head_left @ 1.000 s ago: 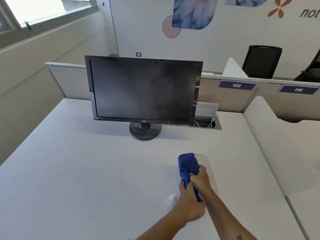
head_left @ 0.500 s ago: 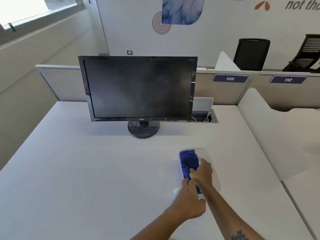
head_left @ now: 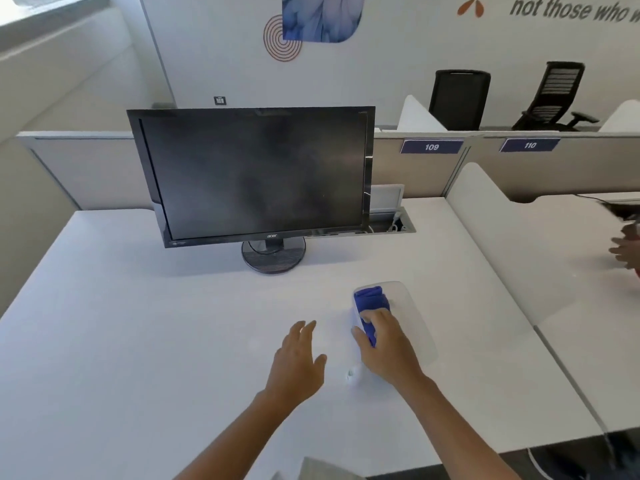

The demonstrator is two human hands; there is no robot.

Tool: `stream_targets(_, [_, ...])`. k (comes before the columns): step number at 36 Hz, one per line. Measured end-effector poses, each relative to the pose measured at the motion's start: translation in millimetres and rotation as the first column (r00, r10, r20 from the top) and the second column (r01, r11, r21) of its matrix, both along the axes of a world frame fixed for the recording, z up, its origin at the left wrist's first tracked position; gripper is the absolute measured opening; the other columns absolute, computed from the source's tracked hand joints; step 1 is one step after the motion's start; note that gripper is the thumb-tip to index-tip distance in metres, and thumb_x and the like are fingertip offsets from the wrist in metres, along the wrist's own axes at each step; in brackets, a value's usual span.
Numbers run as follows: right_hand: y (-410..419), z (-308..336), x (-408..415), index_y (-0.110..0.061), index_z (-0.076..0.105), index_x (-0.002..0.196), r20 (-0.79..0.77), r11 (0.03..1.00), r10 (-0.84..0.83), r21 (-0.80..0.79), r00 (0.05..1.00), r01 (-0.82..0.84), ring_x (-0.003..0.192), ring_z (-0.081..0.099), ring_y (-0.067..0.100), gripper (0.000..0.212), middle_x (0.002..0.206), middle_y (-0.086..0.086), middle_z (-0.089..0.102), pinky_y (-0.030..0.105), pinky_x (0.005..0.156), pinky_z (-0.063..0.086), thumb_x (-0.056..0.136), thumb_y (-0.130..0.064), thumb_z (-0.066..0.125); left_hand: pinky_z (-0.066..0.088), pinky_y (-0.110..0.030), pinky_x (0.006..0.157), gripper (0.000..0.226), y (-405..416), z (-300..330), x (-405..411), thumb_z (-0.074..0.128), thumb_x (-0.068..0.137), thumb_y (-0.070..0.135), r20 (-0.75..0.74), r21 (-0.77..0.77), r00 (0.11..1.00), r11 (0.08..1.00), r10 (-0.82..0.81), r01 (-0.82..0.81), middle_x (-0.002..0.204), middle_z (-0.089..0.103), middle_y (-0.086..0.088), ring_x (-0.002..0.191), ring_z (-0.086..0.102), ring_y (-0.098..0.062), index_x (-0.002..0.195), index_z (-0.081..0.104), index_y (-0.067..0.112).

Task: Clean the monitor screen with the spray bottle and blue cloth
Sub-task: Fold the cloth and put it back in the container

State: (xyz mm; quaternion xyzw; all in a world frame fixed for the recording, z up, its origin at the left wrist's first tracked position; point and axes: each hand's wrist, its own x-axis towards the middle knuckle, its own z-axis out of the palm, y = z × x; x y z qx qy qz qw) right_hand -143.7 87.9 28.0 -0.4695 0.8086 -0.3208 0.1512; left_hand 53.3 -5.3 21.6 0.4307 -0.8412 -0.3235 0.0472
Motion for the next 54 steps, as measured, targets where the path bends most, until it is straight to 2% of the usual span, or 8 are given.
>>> stream_targets(8, [8,-2,26,-0.029,0.061,0.136,-0.098,0.939,0.115,0.336,0.989,-0.076,0.120,0.060,0.007,0.050,0.134,-0.018,0.058,0.029,0.087,0.052,0.098,-0.063,0.062,0.036,-0.048,0.129,0.084,-20,-45,45,0.061,0.107,0.043,0.232,0.080,0.972,0.997,-0.021,0.002,0.183,0.008,-0.012,0.168,0.019,-0.034,0.173,0.016,0.016])
stream_targets(20, [2,-21,35,-0.025,0.072,0.124,-0.090,0.841,0.068,0.541,0.994,-0.009,0.106,0.070,0.021,0.033,0.127,-0.003,0.067,0.031,0.086,0.058,0.094,-0.037,0.080,0.032,-0.046,0.132,0.084,-27,-71,72,0.059,0.109,0.041,0.325,0.113,0.943,0.993,-0.070,0.035,0.183,-0.001,-0.013,0.170,0.009,-0.035,0.173,0.011,0.015])
stream_targets(27, [-4,-15,32,-0.026,0.075,0.116,-0.016,0.861,0.004,0.509,1.000,0.005,0.099,0.069,0.016,0.026,0.118,-0.004,0.068,0.027,0.076,0.059,0.091,-0.031,0.078,0.028,-0.046,0.134,0.085,-31,-76,73,0.058,0.109,0.042,0.330,0.128,0.939,0.990,-0.099,0.059,0.183,-0.006,-0.012,0.170,0.002,-0.036,0.173,0.010,0.014])
stream_targets(31, [-15,7,23,-0.033,0.076,0.105,0.073,0.902,-0.066,0.432,0.995,0.028,0.083,0.064,0.004,0.022,0.105,-0.012,0.067,0.016,0.058,0.045,0.083,-0.035,0.081,0.028,-0.044,0.134,0.085,-35,-80,75,0.058,0.109,0.043,0.337,0.117,0.935,0.990,-0.110,0.075,0.183,-0.007,-0.011,0.170,0.003,-0.035,0.173,0.010,0.014])
stream_targets(39, [-37,42,-18,-0.025,0.075,0.075,0.169,0.955,-0.179,0.266,0.969,0.130,0.065,0.061,0.007,0.024,0.072,-0.013,0.073,0.018,0.059,0.046,0.063,-0.034,0.094,0.026,-0.045,0.135,0.087,-42,-83,70,0.056,0.109,0.046,0.370,0.104,0.922,0.991,-0.117,0.084,0.183,-0.010,-0.012,0.170,0.001,-0.035,0.173,0.008,0.014])
stream_targets(43, [-39,46,-48,-0.025,0.078,0.083,0.150,0.946,-0.229,0.266,0.962,0.183,0.080,0.071,0.014,0.026,0.082,-0.010,0.077,0.029,0.072,0.057,0.064,-0.025,0.095,0.024,-0.046,0.136,0.088,-45,-82,67,0.056,0.109,0.047,0.378,0.101,0.919,0.991,-0.116,0.083,0.183,-0.011,-0.012,0.170,0.000,-0.035,0.174,0.007,0.014])
stream_targets(48, [-38,39,-80,-0.025,0.067,0.071,0.012,0.928,-0.218,0.311,0.976,0.204,0.072,0.064,0.021,0.024,0.079,-0.006,0.071,0.027,0.061,0.050,0.067,-0.015,0.089,0.020,-0.046,0.137,0.089,-48,-81,65,0.056,0.109,0.047,0.387,0.097,0.915,0.992,-0.116,0.085,0.183,-0.013,-0.011,0.170,-0.002,-0.034,0.174,0.006,0.014])
stream_targets(54, [-36,23,-106,-0.012,0.078,0.111,-0.160,0.889,-0.160,0.405,0.974,0.212,0.102,0.071,0.027,0.029,0.115,0.004,0.075,0.034,0.089,0.060,0.083,-0.013,0.083,0.023,-0.044,0.136,0.089,-50,-80,65,0.058,0.108,0.047,0.382,0.096,0.918,0.993,-0.107,0.076,0.183,-0.011,-0.011,0.171,-0.001,-0.032,0.174,0.008,0.014])
